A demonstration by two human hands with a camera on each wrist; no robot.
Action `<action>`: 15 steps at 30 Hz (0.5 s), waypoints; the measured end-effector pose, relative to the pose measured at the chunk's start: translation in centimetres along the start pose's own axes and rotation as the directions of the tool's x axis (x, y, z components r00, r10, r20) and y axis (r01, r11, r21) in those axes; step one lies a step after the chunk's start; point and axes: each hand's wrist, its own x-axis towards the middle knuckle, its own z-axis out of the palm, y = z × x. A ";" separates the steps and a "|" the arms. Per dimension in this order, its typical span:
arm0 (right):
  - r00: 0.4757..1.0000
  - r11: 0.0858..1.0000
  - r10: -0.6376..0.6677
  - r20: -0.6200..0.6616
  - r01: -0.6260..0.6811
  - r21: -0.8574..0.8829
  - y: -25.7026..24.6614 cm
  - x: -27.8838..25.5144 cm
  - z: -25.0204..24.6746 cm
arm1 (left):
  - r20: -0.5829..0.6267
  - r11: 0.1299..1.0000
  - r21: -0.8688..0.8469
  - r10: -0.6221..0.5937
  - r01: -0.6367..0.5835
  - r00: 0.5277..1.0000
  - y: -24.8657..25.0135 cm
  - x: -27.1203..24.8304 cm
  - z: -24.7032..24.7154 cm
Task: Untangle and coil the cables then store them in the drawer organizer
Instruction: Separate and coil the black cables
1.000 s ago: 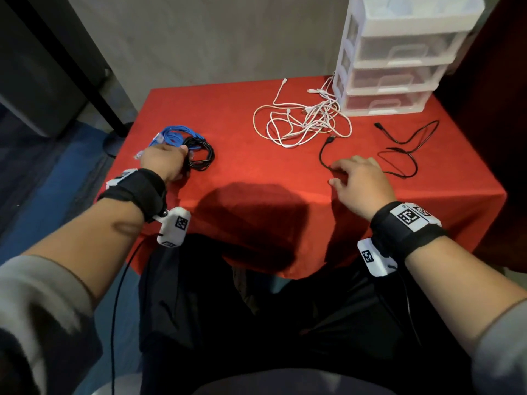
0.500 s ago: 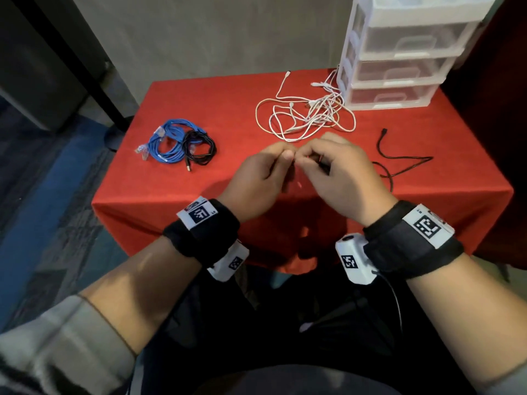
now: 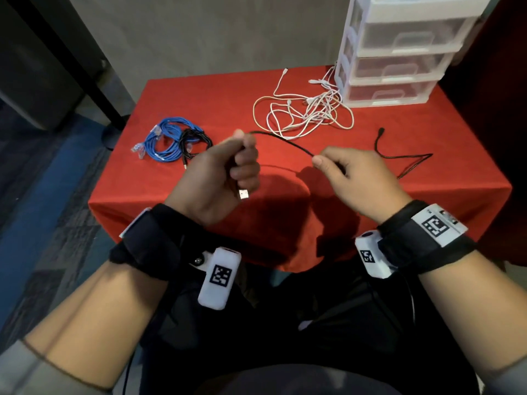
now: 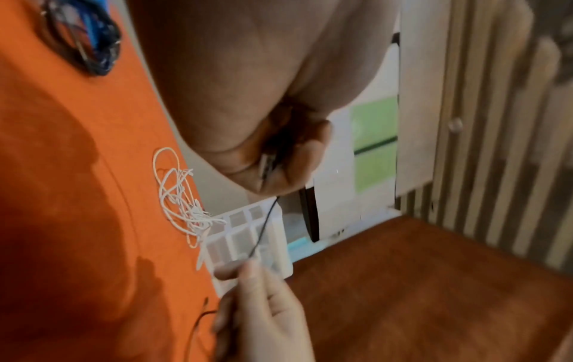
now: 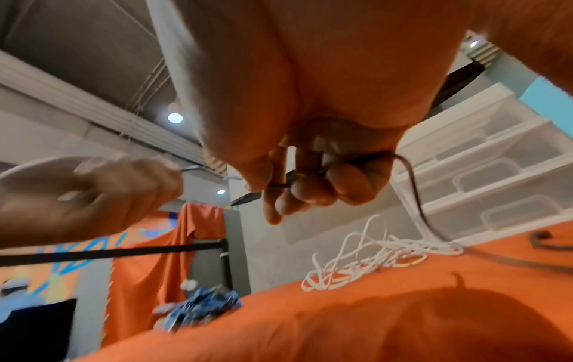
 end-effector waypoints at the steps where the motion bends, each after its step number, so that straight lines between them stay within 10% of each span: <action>1: 0.999 1.000 -0.007 0.038 0.008 -0.029 -0.3 -0.4 0.5 | -0.024 0.994 -0.101 0.033 -0.035 0.999 0.3 -0.1 0.0; 4: 0.972 0.986 -0.150 0.181 0.161 -0.048 -2.6 -1.9 1.5 | -0.094 0.973 -0.147 0.164 -0.176 0.982 0.1 0.3 -0.4; 9: 0.895 0.950 -0.311 0.320 0.305 0.069 -6.1 -2.4 0.2 | -0.160 0.878 0.420 0.323 -0.232 0.933 -2.2 0.7 -0.2; 13: 0.948 0.935 -0.290 0.129 0.252 0.249 -6.6 -1.1 -1.7 | 0.058 0.577 0.788 0.276 -0.214 0.959 -3.2 -1.0 0.4; 15: 0.976 0.926 -0.217 0.032 0.195 0.323 -6.3 -0.5 -1.9 | 0.052 0.636 0.753 0.200 -0.170 0.978 -3.2 -1.6 1.0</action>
